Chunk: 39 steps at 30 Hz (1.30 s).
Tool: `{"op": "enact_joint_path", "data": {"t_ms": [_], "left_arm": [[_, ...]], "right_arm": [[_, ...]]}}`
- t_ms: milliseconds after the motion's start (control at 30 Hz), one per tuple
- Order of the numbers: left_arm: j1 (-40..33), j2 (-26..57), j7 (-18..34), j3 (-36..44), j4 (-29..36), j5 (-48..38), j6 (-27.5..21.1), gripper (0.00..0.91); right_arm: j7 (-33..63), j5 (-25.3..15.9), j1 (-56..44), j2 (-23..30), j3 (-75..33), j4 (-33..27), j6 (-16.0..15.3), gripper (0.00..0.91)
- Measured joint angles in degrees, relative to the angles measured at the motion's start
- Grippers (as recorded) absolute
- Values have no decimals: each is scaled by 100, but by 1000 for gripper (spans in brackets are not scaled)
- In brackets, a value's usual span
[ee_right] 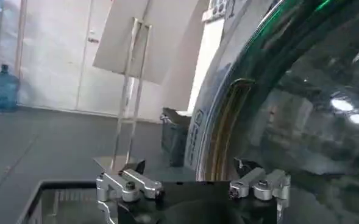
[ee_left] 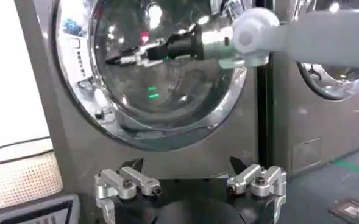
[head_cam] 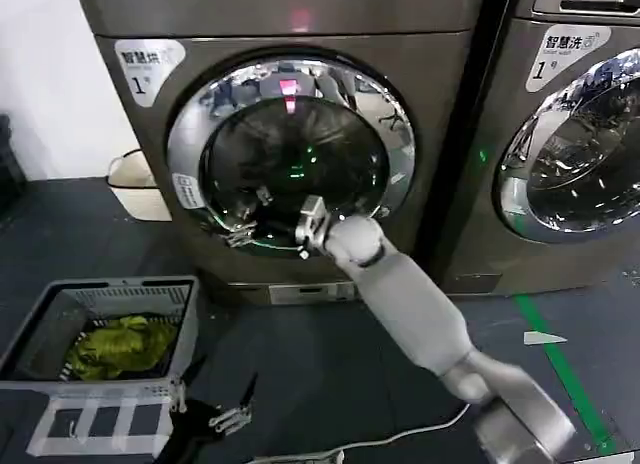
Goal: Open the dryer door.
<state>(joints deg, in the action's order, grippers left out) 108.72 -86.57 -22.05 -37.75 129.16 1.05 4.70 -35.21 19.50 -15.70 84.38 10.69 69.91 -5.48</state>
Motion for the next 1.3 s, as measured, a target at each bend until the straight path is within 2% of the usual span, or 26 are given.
{"op": "enact_joint_path", "data": {"t_ms": [400,633,900,1000,1167,1300], "left_arm": [[-25,-16,-26,2,7,26,-33,907],[-69,-11,-16,6,10,124,-105,907],[-254,-2,-209,-136,-108,72,-291,907],[-353,13,-309,-255,-108,-7,-564,907],[-576,130,-384,-708,-197,-493,-910,907],[-877,309,-734,-1389,-391,-1303,-1125,907]], "right_arm": [[-83,22,395,406,129,-599,-2,907],[-480,146,475,477,90,-804,-28,907],[-956,313,346,306,125,-610,-52,907],[-1246,538,250,174,125,-458,-175,907],[-1825,751,76,-98,131,-48,-291,907],[-2155,747,-90,-280,94,299,-269,907]]}}
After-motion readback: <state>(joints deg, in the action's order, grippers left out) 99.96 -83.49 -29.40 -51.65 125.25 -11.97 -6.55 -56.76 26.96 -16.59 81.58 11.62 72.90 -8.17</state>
